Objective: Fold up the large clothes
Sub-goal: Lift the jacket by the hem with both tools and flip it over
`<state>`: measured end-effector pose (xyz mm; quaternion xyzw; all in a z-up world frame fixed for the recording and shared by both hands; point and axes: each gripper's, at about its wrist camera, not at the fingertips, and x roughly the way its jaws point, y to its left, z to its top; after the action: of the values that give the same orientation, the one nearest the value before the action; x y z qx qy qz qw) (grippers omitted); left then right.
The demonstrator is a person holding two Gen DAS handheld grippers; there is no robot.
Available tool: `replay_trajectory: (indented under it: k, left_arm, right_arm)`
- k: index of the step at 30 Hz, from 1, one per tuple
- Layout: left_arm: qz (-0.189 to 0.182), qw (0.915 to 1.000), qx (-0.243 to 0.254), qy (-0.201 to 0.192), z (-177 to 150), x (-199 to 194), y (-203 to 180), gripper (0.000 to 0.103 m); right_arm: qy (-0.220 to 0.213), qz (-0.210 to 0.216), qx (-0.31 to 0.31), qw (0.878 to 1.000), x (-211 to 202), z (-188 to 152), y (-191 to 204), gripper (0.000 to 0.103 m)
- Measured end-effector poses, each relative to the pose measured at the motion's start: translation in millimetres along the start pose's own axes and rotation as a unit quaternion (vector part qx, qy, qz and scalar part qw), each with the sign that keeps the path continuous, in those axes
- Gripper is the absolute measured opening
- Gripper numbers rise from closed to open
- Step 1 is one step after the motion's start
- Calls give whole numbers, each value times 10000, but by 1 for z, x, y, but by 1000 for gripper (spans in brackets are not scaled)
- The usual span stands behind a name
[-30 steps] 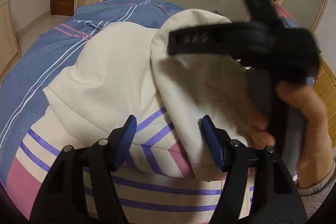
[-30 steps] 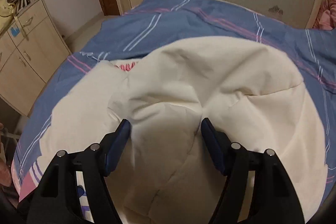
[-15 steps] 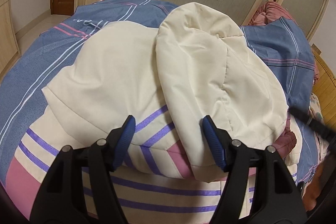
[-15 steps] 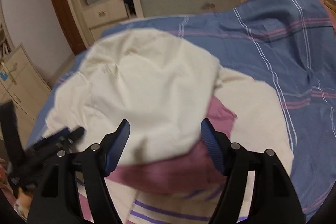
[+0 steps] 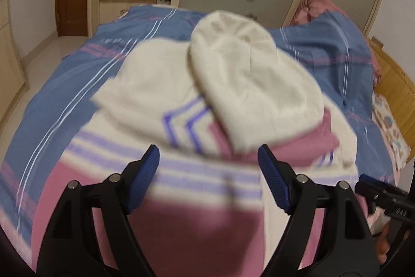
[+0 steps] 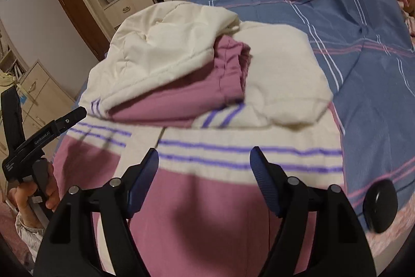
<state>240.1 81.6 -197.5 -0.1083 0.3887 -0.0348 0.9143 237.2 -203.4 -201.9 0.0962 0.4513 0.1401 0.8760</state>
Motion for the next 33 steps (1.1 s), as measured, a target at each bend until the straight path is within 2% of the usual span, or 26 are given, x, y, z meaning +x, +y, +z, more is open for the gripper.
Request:
replay_trajectory:
  k: [4, 6, 8, 10, 13, 16, 17, 20, 21, 24, 26, 28, 30, 31, 33]
  left_arm:
    - [502, 9964, 103, 680, -53, -11, 7, 79]
    - [577, 9940, 174, 913, -72, -12, 12, 79]
    - [643, 9936, 264, 896, -84, -29, 14, 80]
    - [623, 9933, 121, 969, -96, -41, 22, 80]
    - [718, 9906, 138, 1155, -117, -45, 32, 80]
    - [851, 9886, 336, 1195, -135, -56, 31, 80]
    - [868, 9887, 324, 1179, -139, -65, 33, 80]
    - [1103, 9892, 168, 955, -143, -97, 48, 81]
    - [1202, 9892, 76, 839, -143, -108, 59, 86]
    - [1363, 9888, -309, 522, -142, -140, 95, 92]
    - [1199, 9887, -763, 473, -145, -156, 131, 94]
    - [989, 9850, -1286, 589, -153, -163, 166, 95]
    - [512, 9801, -1808, 640, -162, -165, 198, 95]
    - [256, 9759, -2056, 686, -168, -163, 208, 95]
    - [-318, 9612, -2616, 814, -178, -157, 226, 95]
  right_arm:
    - [856, -628, -345, 9938, 27, -61, 2, 76]
    - [732, -904, -615, 9913, 22, -75, 14, 79]
    - [829, -740, -727, 9911, 12, -84, 23, 83]
    - [873, -619, -693, 9918, 3, -100, 23, 86]
    - [1168, -720, -662, 9883, 5, -133, 17, 90]
    - [1240, -957, -1200, 9803, -5, -159, 26, 92]
    - [1214, -911, -1212, 9809, -12, -165, 25, 92]
    - [1034, -511, -633, 9913, -40, -171, -2, 92]
    - [948, -465, -386, 9937, -48, -171, -14, 92]
    - [828, -292, 469, 9950, -67, -173, -62, 92]
    - [799, -161, 965, 9920, -76, -180, -92, 92]
    - [800, -12, 1276, 9886, -78, -187, -114, 92]
    - [845, 249, 1611, 9830, -75, -196, -134, 92]
    - [884, 411, 1813, 9786, -70, -202, -144, 92]
    - [986, 591, 2181, 9691, -59, -211, -162, 92]
